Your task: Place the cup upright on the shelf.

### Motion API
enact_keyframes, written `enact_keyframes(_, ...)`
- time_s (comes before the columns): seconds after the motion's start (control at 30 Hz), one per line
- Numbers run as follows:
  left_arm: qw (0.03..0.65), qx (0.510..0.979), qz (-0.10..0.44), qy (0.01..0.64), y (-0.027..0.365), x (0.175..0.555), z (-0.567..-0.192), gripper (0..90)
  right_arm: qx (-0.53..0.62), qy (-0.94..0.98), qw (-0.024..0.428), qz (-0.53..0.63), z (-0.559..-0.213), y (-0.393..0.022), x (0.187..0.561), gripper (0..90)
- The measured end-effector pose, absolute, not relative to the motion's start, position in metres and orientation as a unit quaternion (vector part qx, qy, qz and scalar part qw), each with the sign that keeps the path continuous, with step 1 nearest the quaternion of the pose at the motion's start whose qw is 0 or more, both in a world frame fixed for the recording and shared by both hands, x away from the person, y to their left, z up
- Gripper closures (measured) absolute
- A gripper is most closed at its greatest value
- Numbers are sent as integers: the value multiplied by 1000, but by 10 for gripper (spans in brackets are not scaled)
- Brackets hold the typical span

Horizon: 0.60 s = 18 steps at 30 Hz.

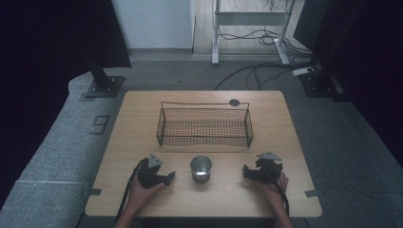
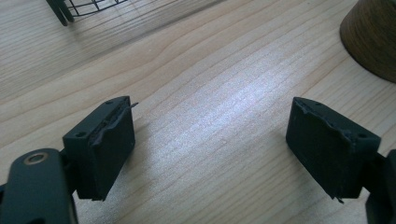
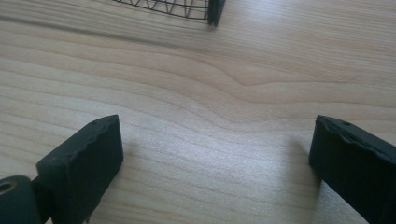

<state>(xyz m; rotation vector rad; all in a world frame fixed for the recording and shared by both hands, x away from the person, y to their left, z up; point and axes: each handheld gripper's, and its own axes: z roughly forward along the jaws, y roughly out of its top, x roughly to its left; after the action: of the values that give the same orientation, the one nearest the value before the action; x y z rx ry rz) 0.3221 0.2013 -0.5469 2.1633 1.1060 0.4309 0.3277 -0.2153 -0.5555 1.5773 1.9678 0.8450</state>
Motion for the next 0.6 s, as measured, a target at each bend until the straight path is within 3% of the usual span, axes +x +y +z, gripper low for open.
enact_keyframes(0.6, 330, 826, 165, 425, 201, 322, -547, 157, 541, 713, 232, 381, -537, -223, 309, 128)
